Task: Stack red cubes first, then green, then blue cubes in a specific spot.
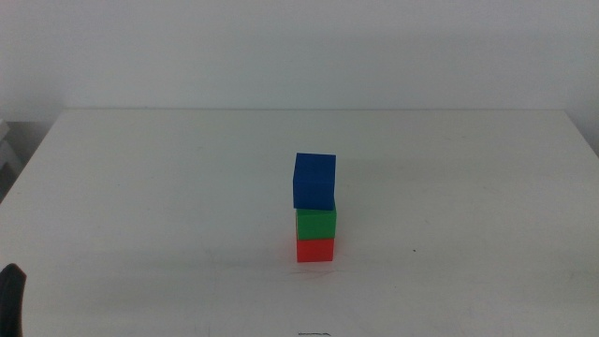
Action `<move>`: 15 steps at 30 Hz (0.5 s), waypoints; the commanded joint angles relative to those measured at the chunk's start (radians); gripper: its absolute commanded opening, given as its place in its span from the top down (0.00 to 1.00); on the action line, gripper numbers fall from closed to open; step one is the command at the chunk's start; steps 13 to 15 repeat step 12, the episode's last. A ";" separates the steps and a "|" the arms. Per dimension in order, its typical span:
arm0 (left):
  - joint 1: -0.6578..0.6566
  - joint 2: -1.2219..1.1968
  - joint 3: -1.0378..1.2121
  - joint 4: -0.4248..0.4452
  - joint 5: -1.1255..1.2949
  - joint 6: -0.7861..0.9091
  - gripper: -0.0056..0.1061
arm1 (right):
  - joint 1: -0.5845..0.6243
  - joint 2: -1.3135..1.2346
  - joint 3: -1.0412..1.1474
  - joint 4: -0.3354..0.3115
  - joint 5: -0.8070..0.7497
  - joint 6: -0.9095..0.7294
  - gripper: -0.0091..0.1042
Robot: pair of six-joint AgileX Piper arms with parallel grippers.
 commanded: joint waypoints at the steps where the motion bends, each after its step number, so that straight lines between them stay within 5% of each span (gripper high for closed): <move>1: -0.004 -0.013 0.003 -0.001 -0.098 -0.005 0.11 | -0.006 -0.024 0.003 -0.001 -0.073 -0.009 0.09; 15: -0.004 -0.020 0.001 -0.002 -0.069 -0.005 0.11 | -0.006 -0.023 0.026 -0.001 -0.017 -0.009 0.09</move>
